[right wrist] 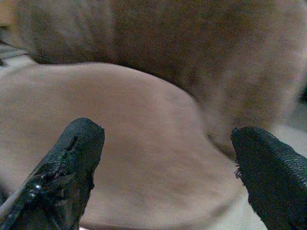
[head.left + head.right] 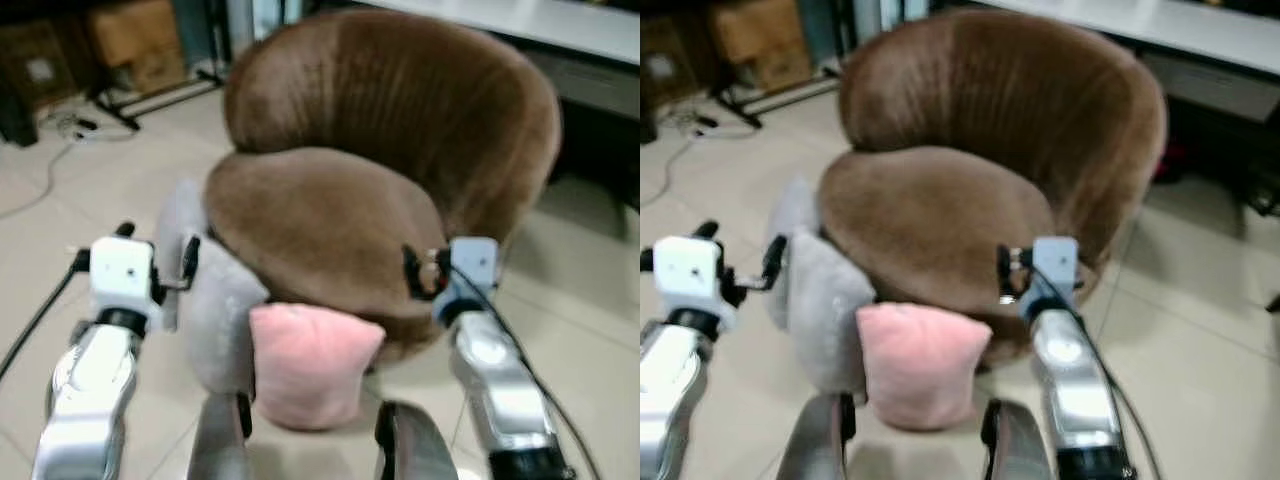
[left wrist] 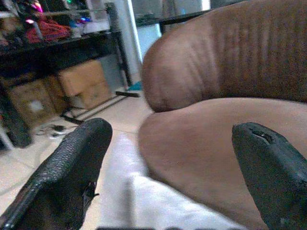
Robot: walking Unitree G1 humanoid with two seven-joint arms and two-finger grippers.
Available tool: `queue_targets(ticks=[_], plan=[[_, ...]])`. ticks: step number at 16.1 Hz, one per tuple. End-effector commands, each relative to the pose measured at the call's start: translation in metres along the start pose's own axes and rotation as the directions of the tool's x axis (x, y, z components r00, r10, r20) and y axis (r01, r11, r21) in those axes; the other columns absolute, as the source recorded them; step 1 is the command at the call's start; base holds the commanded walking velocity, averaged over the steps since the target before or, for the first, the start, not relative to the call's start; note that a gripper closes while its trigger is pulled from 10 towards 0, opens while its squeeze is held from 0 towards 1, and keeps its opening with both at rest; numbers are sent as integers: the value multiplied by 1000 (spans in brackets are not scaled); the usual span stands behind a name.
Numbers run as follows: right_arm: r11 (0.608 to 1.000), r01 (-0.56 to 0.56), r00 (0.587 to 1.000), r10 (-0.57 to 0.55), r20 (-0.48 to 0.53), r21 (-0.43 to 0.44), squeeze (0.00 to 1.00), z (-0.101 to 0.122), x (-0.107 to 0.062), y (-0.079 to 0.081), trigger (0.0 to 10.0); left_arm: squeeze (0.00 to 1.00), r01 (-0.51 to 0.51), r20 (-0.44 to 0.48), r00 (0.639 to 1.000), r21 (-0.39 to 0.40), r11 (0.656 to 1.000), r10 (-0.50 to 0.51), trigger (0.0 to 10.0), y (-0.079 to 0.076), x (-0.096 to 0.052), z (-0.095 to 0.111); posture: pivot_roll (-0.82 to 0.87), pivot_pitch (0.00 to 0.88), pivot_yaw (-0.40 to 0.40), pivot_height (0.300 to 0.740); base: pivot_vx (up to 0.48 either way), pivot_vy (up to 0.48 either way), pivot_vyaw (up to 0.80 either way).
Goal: Move the pillow to the sofa from floor
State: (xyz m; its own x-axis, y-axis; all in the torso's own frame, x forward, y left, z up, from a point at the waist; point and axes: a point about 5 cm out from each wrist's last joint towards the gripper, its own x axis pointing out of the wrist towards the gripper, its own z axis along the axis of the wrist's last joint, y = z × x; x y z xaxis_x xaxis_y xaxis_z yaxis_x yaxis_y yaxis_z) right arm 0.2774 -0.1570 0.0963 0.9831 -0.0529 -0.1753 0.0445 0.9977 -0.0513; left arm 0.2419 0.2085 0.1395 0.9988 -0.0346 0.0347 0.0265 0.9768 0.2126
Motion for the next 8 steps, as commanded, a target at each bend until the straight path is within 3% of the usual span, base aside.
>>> queue_targets(ticks=[1, 8], plan=[[1000, 22, 1000, -23, -16, -7, 0, -4, -1, -5, 10000, 0, 17, 7, 1000, 8, 1000, -17, 10000, -2, 1, 2, 85, 0, -34, 545, 277, 0, 0], [999, 26, 1000, -27, -15, -18, 0, -4, 0, -5, 10000, 0, 33, 8, 999, 12, 999, -33, 10000, -3, 2, 2, 85, 0, -31, 545, 275, 0, 0]])
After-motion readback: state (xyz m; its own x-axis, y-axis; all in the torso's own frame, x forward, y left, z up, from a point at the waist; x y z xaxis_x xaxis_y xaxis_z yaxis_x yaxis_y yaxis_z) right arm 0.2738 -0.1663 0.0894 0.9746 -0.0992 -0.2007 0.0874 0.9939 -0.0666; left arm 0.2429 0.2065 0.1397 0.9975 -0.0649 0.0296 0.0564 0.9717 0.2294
